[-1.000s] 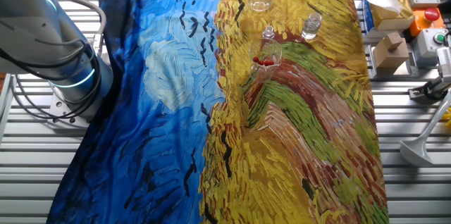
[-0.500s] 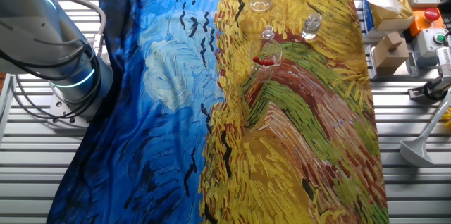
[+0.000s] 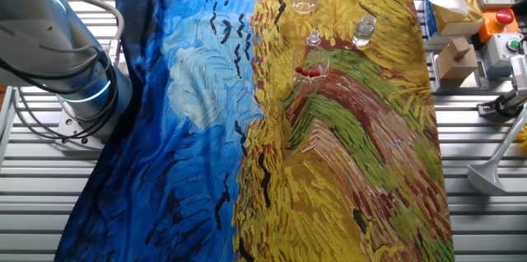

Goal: Transfer liquid using a dropper

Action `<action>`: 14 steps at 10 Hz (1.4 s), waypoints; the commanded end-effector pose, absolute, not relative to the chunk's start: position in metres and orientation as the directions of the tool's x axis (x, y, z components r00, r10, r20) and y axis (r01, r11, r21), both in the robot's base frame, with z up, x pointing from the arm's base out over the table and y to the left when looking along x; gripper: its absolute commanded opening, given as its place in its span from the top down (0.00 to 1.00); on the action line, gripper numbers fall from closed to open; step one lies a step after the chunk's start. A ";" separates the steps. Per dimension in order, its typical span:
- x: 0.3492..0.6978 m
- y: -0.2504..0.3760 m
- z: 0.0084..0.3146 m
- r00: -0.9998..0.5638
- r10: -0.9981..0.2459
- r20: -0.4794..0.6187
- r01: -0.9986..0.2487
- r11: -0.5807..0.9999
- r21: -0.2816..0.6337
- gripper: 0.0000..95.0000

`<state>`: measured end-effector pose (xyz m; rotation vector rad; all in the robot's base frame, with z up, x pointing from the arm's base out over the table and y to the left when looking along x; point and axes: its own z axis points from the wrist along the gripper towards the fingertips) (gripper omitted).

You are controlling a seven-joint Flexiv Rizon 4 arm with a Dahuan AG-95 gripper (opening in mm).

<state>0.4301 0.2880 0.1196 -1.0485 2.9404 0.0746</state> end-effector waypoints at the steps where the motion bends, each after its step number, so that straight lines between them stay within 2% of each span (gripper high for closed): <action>1: 0.430 0.288 0.120 -0.775 -0.631 -0.034 -0.632 0.774 0.037 0.80; 6: 0.429 0.286 0.121 -0.775 -0.631 -0.033 -0.632 0.774 0.034 0.80; 7: 0.429 0.286 0.121 -0.775 -0.632 -0.032 -0.632 0.774 0.034 1.00; 14: 0.428 0.288 0.128 -0.776 -0.630 -0.030 -0.630 0.775 0.053 1.00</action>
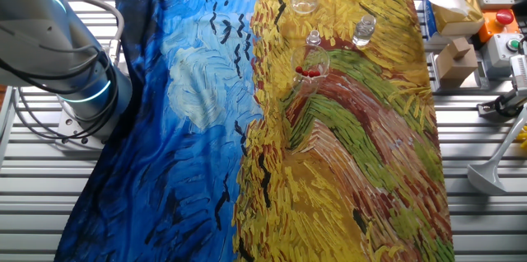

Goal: Transfer liquid using a dropper

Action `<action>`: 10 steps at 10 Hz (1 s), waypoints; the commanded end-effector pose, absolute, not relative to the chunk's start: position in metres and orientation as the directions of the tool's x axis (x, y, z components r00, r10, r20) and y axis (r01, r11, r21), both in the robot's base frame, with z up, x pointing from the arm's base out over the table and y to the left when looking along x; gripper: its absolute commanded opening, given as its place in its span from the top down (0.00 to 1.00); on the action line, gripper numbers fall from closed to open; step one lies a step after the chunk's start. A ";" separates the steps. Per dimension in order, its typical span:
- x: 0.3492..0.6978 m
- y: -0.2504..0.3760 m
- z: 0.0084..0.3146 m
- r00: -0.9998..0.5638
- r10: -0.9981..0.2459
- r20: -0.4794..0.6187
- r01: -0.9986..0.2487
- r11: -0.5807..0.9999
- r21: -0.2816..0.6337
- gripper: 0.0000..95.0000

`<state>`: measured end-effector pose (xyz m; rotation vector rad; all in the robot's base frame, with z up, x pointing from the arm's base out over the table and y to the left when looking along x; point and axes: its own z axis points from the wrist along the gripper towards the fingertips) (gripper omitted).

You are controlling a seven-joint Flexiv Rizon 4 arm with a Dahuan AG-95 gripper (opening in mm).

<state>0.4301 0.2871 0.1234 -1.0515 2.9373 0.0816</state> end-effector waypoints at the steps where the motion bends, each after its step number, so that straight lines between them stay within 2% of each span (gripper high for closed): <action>1: 0.428 0.289 0.131 -0.777 -0.629 -0.029 -0.629 0.775 0.055 1.00; 10: 0.426 0.292 0.143 -0.774 -0.632 -0.023 -0.632 0.771 0.079 1.00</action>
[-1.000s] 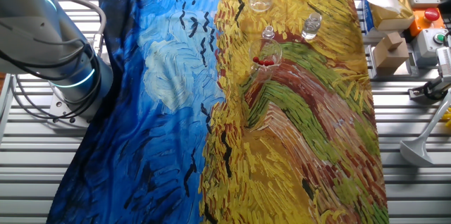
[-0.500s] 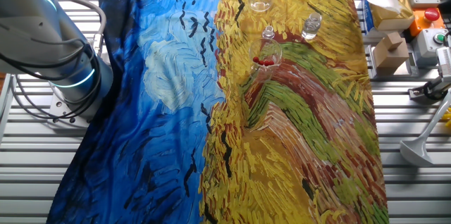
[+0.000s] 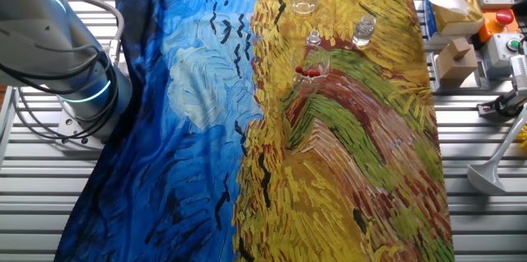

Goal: Transfer liquid using a dropper

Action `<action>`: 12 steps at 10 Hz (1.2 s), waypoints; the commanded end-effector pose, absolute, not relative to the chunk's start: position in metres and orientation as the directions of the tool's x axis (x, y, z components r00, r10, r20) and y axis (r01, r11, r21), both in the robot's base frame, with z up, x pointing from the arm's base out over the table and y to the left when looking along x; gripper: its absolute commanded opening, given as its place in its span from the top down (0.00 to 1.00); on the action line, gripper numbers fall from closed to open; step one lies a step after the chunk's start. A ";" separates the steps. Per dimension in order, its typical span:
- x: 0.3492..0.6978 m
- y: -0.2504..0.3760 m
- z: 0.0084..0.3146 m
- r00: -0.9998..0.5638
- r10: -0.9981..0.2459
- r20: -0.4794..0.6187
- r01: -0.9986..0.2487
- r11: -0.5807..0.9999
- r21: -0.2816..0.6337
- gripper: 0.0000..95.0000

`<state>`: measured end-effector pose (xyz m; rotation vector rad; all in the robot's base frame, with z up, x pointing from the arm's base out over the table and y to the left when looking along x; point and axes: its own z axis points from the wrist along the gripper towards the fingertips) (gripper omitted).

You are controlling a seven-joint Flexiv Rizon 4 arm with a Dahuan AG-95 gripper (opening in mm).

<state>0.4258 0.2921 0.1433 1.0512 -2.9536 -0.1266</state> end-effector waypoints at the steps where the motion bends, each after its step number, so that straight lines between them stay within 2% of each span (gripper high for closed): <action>1: 0.426 0.292 0.143 -0.774 -0.632 -0.024 -0.632 0.771 0.080 1.00; 12: 0.429 0.289 0.129 -0.772 -0.636 -0.024 -0.636 0.769 0.066 1.00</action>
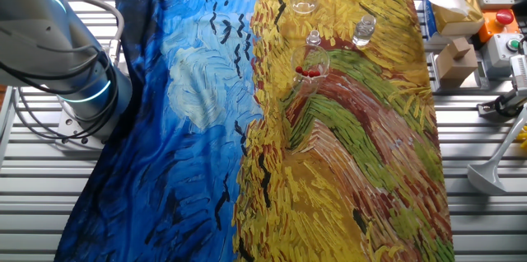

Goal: Transfer liquid using a dropper

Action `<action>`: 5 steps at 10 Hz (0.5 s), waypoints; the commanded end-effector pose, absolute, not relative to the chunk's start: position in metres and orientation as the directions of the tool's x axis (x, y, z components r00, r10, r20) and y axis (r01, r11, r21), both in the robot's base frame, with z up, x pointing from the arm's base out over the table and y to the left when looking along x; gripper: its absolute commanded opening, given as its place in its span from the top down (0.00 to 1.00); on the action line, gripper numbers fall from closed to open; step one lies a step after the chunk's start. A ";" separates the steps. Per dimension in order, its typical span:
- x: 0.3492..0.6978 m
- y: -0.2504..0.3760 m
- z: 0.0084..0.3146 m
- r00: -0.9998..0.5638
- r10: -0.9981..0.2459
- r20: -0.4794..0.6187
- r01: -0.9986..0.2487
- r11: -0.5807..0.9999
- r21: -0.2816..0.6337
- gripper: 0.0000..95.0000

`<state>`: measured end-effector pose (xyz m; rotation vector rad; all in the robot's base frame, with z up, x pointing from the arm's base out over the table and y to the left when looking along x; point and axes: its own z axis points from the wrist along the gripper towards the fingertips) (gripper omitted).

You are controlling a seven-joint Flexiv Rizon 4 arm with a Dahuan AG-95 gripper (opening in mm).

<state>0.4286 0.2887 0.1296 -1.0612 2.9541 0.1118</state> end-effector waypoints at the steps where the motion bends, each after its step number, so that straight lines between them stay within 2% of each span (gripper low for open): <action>1: 0.430 0.290 0.128 -0.771 -0.636 -0.021 -0.636 0.769 0.064 1.00; 5: 0.431 0.293 0.125 -0.769 -0.639 -0.026 -0.639 0.767 0.067 1.00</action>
